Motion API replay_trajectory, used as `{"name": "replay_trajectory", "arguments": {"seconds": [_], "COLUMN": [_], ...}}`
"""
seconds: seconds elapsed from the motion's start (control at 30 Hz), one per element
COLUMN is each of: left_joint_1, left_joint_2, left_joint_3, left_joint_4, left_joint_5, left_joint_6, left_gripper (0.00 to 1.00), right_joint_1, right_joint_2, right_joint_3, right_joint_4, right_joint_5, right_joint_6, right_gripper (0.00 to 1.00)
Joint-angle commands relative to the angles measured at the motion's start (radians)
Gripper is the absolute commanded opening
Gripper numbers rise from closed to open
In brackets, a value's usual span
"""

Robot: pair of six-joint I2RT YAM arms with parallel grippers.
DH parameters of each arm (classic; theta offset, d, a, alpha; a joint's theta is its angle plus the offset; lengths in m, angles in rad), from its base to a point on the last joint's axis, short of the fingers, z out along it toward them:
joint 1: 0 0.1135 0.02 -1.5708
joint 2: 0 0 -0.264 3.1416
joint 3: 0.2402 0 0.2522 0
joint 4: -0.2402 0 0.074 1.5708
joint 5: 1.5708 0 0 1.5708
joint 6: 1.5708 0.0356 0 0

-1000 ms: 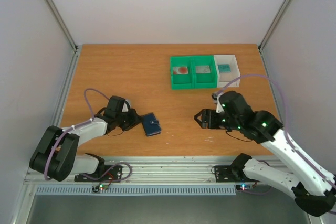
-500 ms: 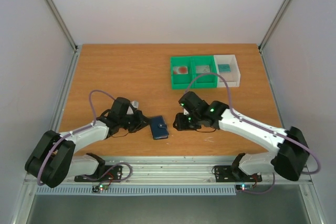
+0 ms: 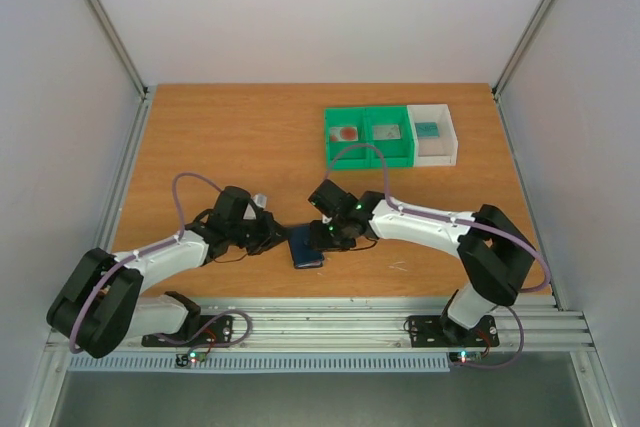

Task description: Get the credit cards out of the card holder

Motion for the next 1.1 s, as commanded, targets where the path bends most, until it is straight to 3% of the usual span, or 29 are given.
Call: {"name": "replay_trajectory", "arguments": {"seconds": [0.0,0.2,0.57,1.07], "left_joint_1": [-0.007,-0.008,-0.010,-0.010], "left_joint_2": [-0.017,-0.018,-0.029,-0.015], "left_joint_3": [0.006,0.003,0.003,0.012], "left_joint_4": [0.060,0.056,0.039,0.017], "left_joint_5": [0.023,0.022,0.026,0.023], "left_joint_6": [-0.007,-0.007,-0.002,0.015], "left_gripper": [0.00,0.00,0.00,0.00], "right_joint_1": [0.022,0.028,0.029,0.035], "right_joint_2": [0.035,0.074,0.122,0.109], "right_joint_3": [0.041,0.063,0.093,0.074], "right_joint_4": [0.042,0.048,0.011,-0.052], "right_joint_5": [-0.030,-0.023,0.056,0.163], "right_joint_6": [0.021,0.030,0.013,-0.023], "right_gripper": [0.41,0.43,0.37,0.11]}}
